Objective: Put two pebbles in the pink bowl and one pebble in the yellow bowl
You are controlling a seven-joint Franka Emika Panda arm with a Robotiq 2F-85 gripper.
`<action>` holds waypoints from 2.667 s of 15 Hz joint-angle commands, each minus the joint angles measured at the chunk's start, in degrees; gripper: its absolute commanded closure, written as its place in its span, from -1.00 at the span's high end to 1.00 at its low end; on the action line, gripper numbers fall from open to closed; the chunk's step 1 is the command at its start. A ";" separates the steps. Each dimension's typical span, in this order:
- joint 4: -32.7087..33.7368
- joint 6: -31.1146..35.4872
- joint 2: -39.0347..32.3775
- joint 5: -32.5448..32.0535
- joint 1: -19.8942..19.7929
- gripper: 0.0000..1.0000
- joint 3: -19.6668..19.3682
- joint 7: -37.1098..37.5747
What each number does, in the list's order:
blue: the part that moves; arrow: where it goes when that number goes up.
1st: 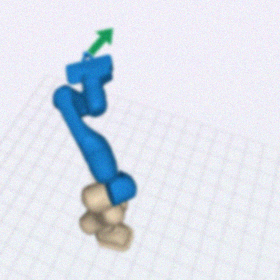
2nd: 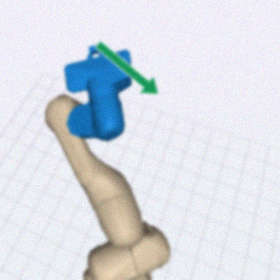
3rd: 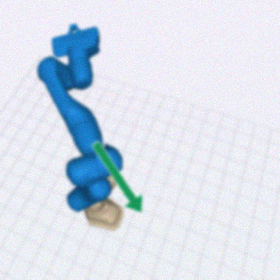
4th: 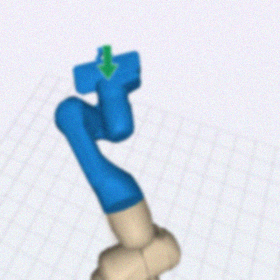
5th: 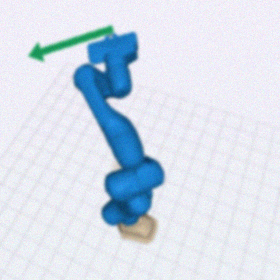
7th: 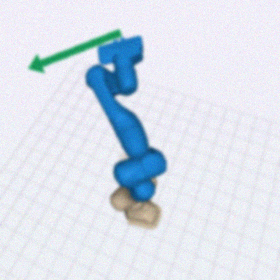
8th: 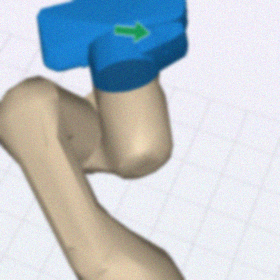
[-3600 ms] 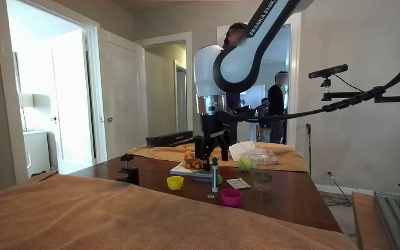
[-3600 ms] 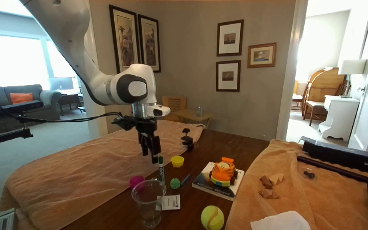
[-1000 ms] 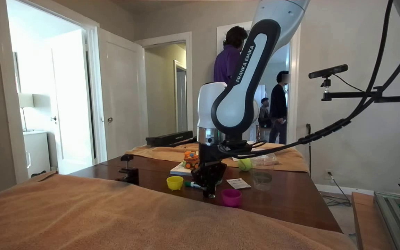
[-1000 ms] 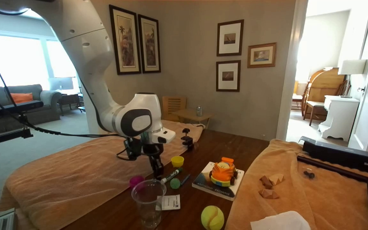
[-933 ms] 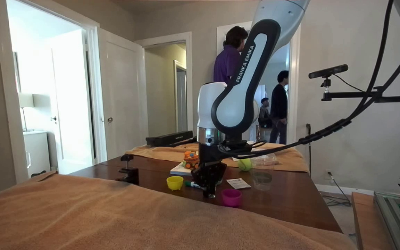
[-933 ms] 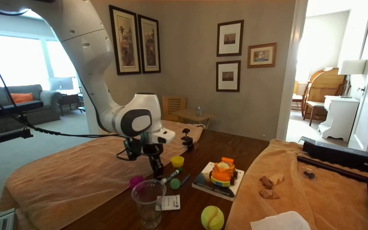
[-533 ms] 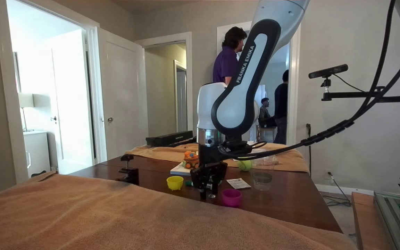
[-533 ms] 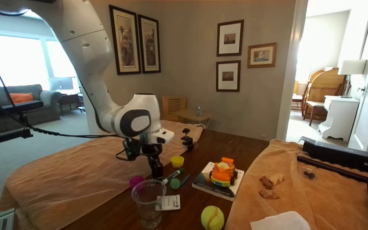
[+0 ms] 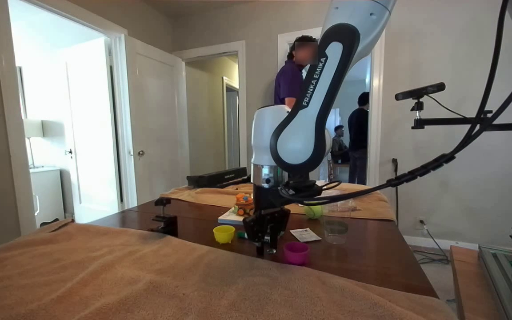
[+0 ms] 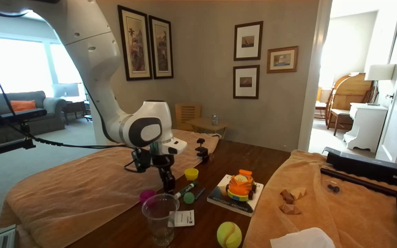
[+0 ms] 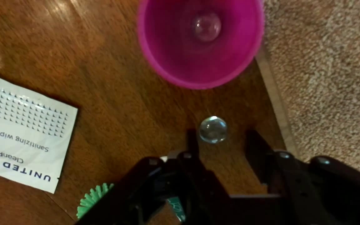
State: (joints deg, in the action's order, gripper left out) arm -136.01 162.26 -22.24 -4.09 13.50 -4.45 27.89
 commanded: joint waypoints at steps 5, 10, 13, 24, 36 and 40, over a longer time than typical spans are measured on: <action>-1.69 -0.15 0.52 1.15 1.97 0.02 -0.66 2.45; -1.76 -0.31 0.77 1.27 2.31 -0.75 -0.71 2.98; -1.90 -0.36 0.98 1.47 2.35 -0.88 -0.55 3.18; -10.36 -2.38 11.53 -0.13 2.39 -0.88 1.77 2.12; -17.63 -7.24 23.23 -3.10 -0.59 -0.88 5.94 3.23; -18.70 -7.30 24.41 -5.53 -3.57 -0.88 6.46 3.34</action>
State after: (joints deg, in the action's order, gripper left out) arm -152.79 155.53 -0.83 -6.37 12.87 1.01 30.10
